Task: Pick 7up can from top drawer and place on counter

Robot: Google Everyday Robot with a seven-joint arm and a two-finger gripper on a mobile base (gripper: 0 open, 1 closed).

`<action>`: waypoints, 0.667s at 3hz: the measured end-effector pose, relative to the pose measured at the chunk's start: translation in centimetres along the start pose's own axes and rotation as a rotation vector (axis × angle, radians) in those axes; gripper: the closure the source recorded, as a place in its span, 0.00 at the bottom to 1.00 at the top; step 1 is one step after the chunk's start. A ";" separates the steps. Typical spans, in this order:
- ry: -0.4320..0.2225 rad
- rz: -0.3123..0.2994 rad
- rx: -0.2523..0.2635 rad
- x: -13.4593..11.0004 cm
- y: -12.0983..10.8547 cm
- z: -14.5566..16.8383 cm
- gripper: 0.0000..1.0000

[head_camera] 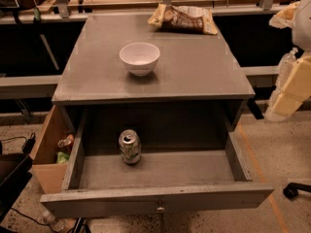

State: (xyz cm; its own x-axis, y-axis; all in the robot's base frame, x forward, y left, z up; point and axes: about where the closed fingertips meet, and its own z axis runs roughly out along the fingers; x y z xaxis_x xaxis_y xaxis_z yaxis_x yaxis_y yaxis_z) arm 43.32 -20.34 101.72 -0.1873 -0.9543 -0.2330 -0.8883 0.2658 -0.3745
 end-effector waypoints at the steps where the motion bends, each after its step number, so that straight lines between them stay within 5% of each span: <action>1: 0.000 0.000 0.000 0.0 0.0 0.0 0.00; 2: -0.070 0.022 -0.014 -0.1 0.3 1.1 0.00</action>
Offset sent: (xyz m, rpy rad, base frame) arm 0.0138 0.0137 -0.0693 0.5631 0.0079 0.0747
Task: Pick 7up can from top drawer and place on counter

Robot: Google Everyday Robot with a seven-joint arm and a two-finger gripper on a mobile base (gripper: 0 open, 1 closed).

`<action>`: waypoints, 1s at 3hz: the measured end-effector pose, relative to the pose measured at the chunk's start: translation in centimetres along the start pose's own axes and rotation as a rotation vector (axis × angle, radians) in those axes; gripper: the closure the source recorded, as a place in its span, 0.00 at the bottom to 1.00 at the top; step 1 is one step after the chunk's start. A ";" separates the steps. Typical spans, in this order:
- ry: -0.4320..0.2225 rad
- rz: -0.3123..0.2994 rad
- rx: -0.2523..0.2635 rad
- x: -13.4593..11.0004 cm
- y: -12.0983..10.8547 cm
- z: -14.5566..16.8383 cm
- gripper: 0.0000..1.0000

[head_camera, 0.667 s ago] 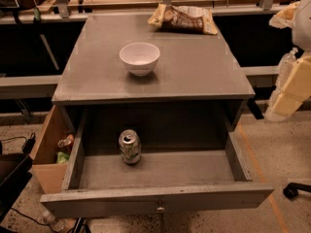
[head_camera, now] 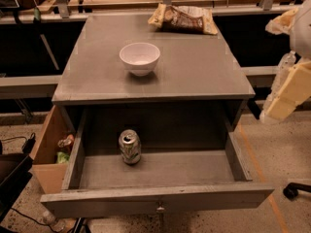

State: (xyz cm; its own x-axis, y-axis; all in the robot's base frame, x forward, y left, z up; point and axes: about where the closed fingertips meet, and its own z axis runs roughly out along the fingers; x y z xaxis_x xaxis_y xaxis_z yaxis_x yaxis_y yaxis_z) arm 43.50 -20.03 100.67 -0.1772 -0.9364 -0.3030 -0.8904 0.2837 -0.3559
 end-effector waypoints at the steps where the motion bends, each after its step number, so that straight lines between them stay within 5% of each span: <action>1: -0.154 0.044 -0.070 2.6 1.9 6.7 0.00; 2: -0.360 0.079 -0.110 3.0 4.5 13.9 0.00; 3: -0.612 0.142 -0.070 2.2 5.2 17.7 0.00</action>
Offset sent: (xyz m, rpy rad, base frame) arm 0.0162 0.0741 -0.1323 1.0770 -0.2618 0.3021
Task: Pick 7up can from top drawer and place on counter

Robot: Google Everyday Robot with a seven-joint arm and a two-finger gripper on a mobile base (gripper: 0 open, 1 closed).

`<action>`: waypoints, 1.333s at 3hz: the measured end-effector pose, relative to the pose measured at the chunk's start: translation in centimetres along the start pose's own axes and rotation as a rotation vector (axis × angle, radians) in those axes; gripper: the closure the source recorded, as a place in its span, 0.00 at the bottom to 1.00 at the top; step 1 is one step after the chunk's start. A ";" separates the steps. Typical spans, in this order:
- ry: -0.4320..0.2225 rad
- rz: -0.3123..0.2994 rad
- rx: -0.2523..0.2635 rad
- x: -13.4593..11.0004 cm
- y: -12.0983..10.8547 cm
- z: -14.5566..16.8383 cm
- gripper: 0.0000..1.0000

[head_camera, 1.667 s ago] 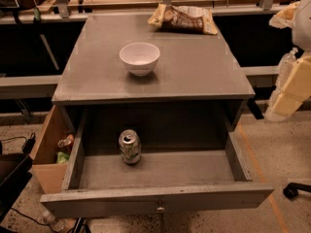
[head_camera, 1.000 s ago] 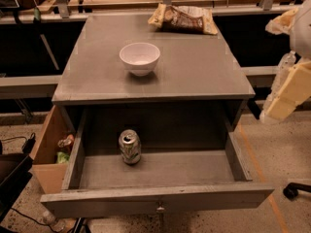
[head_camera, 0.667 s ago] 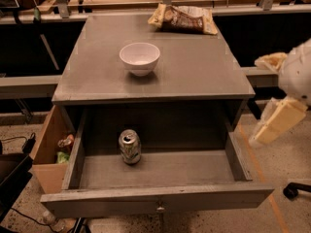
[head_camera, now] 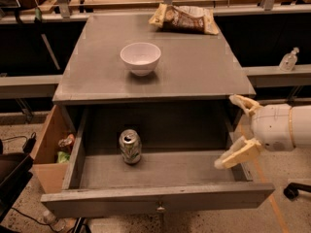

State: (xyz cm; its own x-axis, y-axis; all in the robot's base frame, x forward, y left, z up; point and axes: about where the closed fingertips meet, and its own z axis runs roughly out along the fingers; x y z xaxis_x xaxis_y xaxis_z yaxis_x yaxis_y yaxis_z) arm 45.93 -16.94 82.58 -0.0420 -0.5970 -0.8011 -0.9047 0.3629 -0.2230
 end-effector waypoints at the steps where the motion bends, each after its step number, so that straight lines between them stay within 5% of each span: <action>1: -0.156 -0.002 0.010 -1.4 0.6 0.3 0.00; 2: -0.155 -0.011 0.010 -1.9 0.7 0.3 0.00; 4: -0.154 0.041 -0.123 -0.5 1.0 9.4 0.00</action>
Offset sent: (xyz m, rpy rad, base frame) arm -0.0039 0.0137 0.0087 0.1399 -0.0655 0.0290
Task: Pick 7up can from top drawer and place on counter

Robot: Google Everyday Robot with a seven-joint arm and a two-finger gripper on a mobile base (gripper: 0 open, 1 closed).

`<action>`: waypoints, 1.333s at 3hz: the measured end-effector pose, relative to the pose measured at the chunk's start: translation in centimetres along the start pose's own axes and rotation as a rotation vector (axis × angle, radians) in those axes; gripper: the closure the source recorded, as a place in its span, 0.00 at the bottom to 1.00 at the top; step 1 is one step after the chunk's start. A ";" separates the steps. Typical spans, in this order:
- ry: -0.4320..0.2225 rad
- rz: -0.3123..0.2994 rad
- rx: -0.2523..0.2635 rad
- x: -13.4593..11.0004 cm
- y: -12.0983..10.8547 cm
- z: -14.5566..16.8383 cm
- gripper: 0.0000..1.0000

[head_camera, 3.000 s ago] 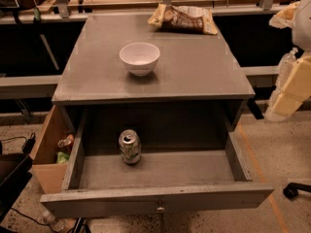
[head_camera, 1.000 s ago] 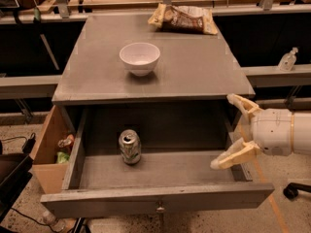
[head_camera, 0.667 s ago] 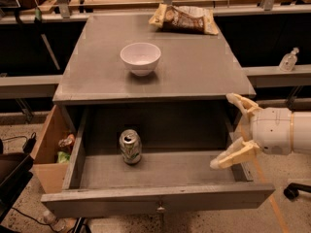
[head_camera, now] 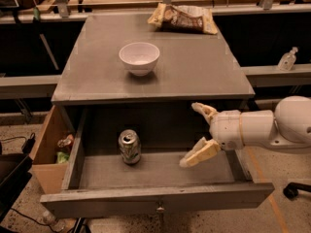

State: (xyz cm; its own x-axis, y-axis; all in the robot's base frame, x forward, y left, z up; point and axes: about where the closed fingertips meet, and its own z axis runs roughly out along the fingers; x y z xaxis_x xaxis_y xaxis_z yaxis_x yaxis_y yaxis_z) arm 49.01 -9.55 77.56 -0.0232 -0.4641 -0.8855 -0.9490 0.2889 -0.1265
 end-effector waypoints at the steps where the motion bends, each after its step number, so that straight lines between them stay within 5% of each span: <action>1: -0.016 0.026 -0.076 1.2 -0.7 6.1 0.00; 4: -0.235 0.028 -0.179 0.5 1.1 17.7 0.00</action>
Offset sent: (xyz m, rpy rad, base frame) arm 0.0632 0.1158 -0.0924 0.1398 0.0948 0.1319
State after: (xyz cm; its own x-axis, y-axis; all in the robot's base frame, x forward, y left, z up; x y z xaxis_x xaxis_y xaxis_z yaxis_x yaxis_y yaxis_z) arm 53.54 5.33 69.09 0.0038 -0.2453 -0.9694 -0.9898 0.1371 -0.0385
